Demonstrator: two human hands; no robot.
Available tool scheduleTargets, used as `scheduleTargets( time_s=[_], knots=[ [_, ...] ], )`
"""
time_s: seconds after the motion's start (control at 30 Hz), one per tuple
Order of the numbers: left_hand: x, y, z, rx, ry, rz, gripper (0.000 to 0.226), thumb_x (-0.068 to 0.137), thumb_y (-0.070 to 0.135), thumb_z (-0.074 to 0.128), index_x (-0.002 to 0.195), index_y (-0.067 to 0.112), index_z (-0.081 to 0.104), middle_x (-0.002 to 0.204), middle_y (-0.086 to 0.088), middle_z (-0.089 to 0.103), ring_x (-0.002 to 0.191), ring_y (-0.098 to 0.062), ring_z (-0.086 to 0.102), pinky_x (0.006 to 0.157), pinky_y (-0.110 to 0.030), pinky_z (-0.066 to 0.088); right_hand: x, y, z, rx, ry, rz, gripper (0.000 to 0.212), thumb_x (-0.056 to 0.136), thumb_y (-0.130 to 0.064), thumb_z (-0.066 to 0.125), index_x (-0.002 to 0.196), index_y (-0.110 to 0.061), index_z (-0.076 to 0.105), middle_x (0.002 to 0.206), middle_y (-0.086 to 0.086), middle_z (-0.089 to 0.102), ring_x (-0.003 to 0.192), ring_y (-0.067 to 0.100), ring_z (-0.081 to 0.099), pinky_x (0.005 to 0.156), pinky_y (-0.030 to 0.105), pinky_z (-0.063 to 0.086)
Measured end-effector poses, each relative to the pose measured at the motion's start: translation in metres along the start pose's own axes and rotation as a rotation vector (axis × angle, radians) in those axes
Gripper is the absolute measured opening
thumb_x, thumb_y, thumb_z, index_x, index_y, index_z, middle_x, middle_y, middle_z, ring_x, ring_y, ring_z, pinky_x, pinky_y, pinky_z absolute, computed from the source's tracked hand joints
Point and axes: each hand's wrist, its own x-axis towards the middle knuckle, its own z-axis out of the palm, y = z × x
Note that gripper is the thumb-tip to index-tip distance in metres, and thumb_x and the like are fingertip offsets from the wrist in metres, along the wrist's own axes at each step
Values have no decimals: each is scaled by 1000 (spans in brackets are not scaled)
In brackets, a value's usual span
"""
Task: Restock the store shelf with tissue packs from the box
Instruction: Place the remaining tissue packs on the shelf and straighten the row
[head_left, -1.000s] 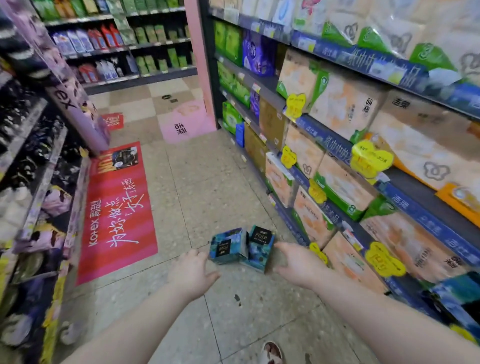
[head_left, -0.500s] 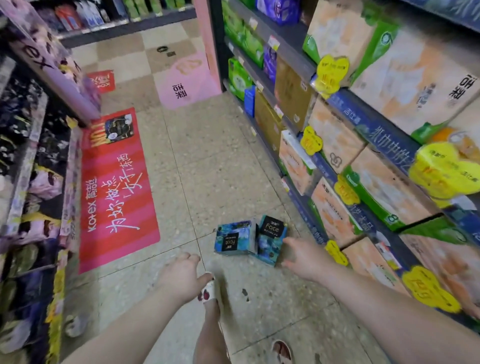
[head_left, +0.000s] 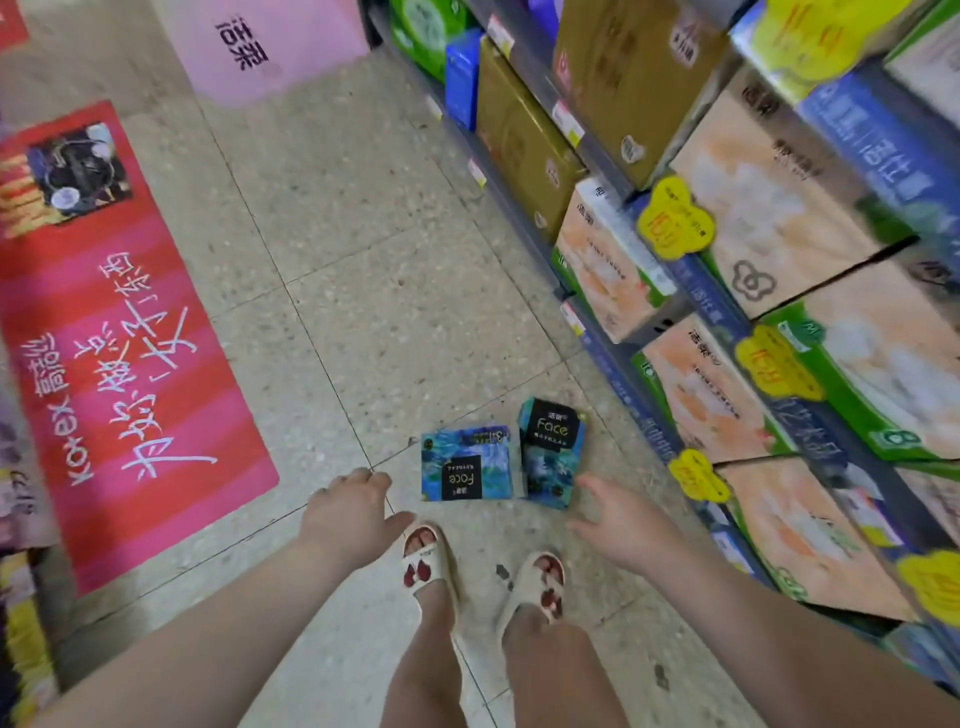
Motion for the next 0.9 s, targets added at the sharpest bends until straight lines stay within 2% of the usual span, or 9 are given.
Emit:
scheduleTargets(
  time_s=[0.13,0.27,0.4,0.57,0.77,0.9],
  knots=[
    [64,-10,20,-57,-46,-31,59,88,59,44,134,21,44,135,-2,49,124,-24,47,97,-35,42,63,-9,10,6,-45,33,60,90,-40,55,143,-22,34,142,6,46,128,25,47,103,35,42],
    [128,-6,60,-102,-94,-49,58,89,57,46,134,21,44,135,-3,48,122,-24,49,95,-37,44,135,-3,31,18,-100,39,57,90,-36,57,141,-19,39,139,7,50,124,25,50,100,35,44],
    [189,-6,114,-271,-127,-118,59,90,53,48,138,18,41,140,-6,44,126,-25,46,98,-39,43,202,3,62,1,-124,39,51,87,-37,59,133,-21,46,131,8,56,116,26,55,93,35,48],
    [257,-6,177,-487,-160,-248,64,89,49,54,141,14,38,143,-12,39,124,-30,48,100,-40,42,274,10,107,-3,-138,67,59,88,-37,59,141,-20,38,138,8,50,124,27,49,98,35,45],
    [322,-8,241,-656,-161,-366,70,87,47,59,142,11,34,142,-15,41,123,-32,49,100,-43,41,338,22,157,168,-104,155,61,83,-43,66,134,-17,43,132,6,54,118,26,53,91,32,44],
    [360,-9,278,-773,-137,-439,75,84,51,61,141,9,36,140,-15,45,121,-33,51,97,-45,45,372,34,187,358,-71,164,62,81,-37,71,132,-16,44,132,2,54,121,22,51,87,24,38]
  ],
)
